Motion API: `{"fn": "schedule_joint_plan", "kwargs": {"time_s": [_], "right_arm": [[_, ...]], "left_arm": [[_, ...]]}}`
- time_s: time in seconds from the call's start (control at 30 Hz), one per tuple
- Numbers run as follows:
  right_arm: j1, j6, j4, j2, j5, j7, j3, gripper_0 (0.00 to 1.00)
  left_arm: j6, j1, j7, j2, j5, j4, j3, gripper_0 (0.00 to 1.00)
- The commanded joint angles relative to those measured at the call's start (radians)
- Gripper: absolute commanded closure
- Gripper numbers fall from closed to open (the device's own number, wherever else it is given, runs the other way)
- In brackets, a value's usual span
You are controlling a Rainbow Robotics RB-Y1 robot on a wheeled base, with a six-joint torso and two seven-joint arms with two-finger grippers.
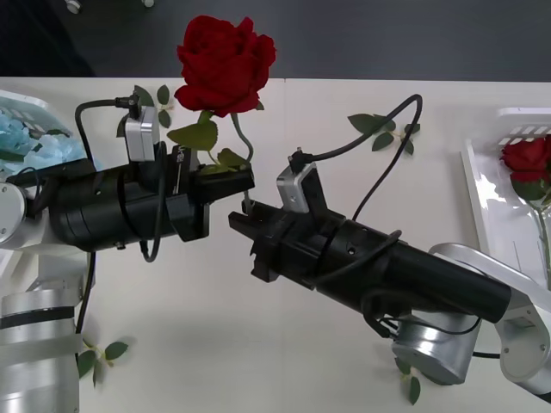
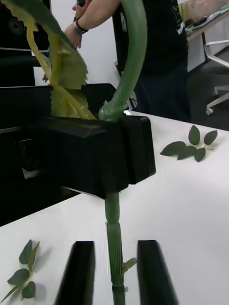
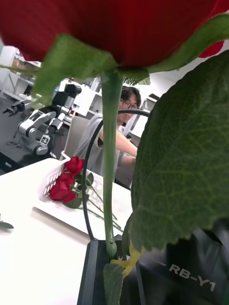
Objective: Put the red flowers into the right box and the blue flowers into the left box
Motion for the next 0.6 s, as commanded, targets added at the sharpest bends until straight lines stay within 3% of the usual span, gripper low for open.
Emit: {"fn": "schedule_joint_plan", "kwargs": {"time_s": [0.03,0.3,0.4,0.47,0.53,0.6], "right_arm": [[0.004,-0.005,-0.053,-0.007,-0.006,0.014,0.009,1.0],[0.007,-0.019,-0.06,-0.008,-0.008,0.006,0.007,1.0],[0.009,-0.025,-0.059,-0.008,-0.009,0.007,0.007,1.0],[0.009,-0.029,-0.059,-0.01,-0.009,0.007,0.007,1.0],[0.009,-0.029,-0.059,-0.011,-0.009,0.006,0.007,1.0],[0.012,-0.029,-0.06,-0.011,-0.009,0.007,0.005,1.0]], "left_arm": [[-0.002,-0.021,-0.064,0.001,-0.004,-0.012,-0.006,1.0],[-0.007,-0.021,-0.064,0.001,-0.008,-0.012,-0.008,1.0],[-0.013,-0.021,-0.064,0.0,-0.008,-0.012,-0.009,0.94],[-0.044,-0.018,-0.064,0.001,0.024,-0.007,-0.014,0.74],[-0.084,-0.011,-0.064,0.001,0.058,-0.006,-0.021,0.61],[-0.117,-0.008,-0.064,0.001,0.079,-0.006,-0.026,0.37]]}}
